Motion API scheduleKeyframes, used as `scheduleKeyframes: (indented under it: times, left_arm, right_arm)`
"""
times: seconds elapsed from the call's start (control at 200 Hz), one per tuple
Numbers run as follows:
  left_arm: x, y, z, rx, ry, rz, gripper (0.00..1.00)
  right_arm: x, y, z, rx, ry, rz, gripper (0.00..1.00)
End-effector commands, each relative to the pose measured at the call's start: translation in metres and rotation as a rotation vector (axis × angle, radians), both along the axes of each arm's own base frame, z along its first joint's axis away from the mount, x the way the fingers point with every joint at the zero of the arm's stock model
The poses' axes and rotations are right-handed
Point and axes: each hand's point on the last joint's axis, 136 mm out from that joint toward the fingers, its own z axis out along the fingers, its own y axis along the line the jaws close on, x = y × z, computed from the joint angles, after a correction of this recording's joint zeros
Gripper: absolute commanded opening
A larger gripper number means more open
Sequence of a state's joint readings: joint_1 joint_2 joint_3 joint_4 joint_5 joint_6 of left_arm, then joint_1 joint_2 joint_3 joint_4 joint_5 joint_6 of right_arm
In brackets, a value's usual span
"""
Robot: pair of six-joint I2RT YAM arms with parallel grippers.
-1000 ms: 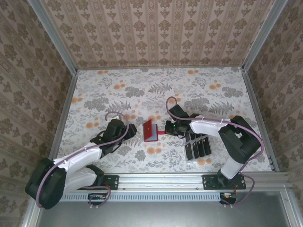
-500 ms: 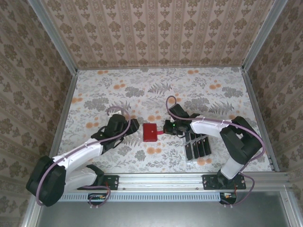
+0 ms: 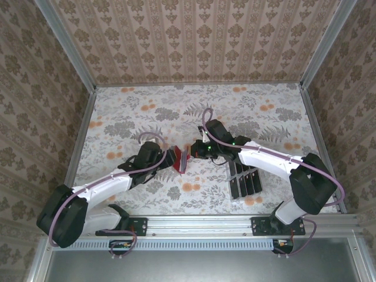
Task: Put the credit cards into the card holder
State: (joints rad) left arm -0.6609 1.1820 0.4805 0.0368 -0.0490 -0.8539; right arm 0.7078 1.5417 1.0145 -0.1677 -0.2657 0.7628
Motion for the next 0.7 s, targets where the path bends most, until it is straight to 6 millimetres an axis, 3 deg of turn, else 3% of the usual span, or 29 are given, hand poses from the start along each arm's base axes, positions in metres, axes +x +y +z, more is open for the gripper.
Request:
scheduleKeyframes:
  times: [0.0, 0.38, 0.585, 0.695]
  left_arm:
    - [0.003, -0.007, 0.011, -0.007, -0.035, -0.028, 0.71]
    - [-0.003, 0.007, -0.022, 0.080, 0.040, 0.010, 0.60]
    - [-0.003, 0.004, -0.037, 0.103, 0.077, -0.010, 0.55]
    - [-0.003, 0.003, -0.041, 0.103, 0.081, -0.012, 0.47]
  right_arm:
    - [-0.002, -0.006, -0.010, -0.032, 0.021, -0.017, 0.00]
    - [-0.004, -0.030, -0.058, -0.093, 0.092, -0.082, 0.00]
    - [-0.005, -0.034, -0.069, -0.097, 0.107, -0.089, 0.00]
    - [-0.003, -0.039, -0.076, -0.114, 0.118, -0.099, 0.00]
